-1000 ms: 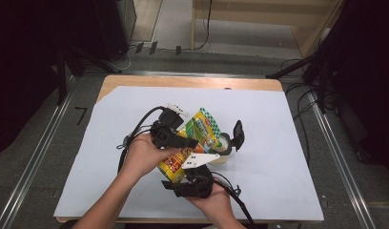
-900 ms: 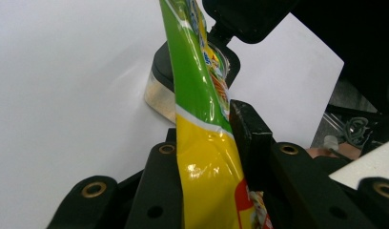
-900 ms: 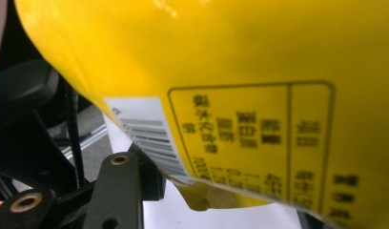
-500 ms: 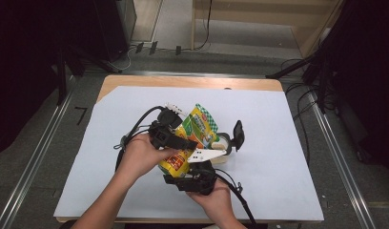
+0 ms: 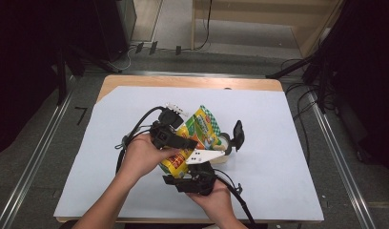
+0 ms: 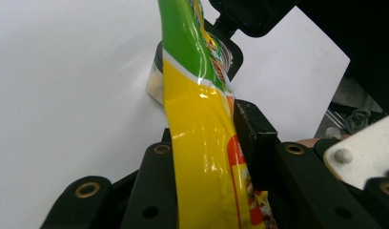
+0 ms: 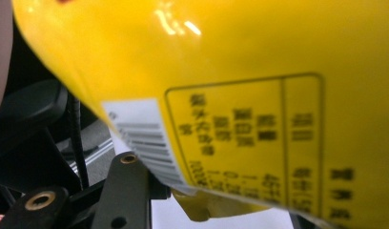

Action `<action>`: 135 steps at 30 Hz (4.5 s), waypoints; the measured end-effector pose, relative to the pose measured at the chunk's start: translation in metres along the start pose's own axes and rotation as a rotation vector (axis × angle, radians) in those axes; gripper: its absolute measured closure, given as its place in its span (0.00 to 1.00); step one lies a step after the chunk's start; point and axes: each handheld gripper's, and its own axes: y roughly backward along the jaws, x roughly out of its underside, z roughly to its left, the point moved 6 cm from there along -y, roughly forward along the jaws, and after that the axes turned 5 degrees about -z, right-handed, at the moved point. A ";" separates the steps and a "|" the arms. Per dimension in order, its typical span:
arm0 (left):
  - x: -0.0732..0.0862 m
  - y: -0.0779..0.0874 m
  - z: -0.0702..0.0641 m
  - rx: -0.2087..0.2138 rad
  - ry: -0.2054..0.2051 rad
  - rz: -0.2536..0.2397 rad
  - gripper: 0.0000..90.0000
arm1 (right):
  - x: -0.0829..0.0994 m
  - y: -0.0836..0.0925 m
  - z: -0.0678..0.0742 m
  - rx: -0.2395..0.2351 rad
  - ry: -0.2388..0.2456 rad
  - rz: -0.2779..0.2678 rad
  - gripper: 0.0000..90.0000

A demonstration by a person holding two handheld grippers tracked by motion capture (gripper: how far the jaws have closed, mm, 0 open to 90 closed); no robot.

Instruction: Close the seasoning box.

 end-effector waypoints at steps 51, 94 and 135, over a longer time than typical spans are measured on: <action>-0.017 -0.002 0.006 0.004 0.112 0.085 0.87 | -0.009 0.000 0.003 0.043 0.075 0.004 0.70; -0.025 -0.003 0.002 -0.036 0.111 0.066 0.87 | -0.012 -0.009 0.003 0.029 0.041 -0.020 0.69; -0.026 -0.003 0.005 -0.049 0.122 0.070 0.92 | -0.013 -0.005 0.004 0.045 0.102 0.023 0.68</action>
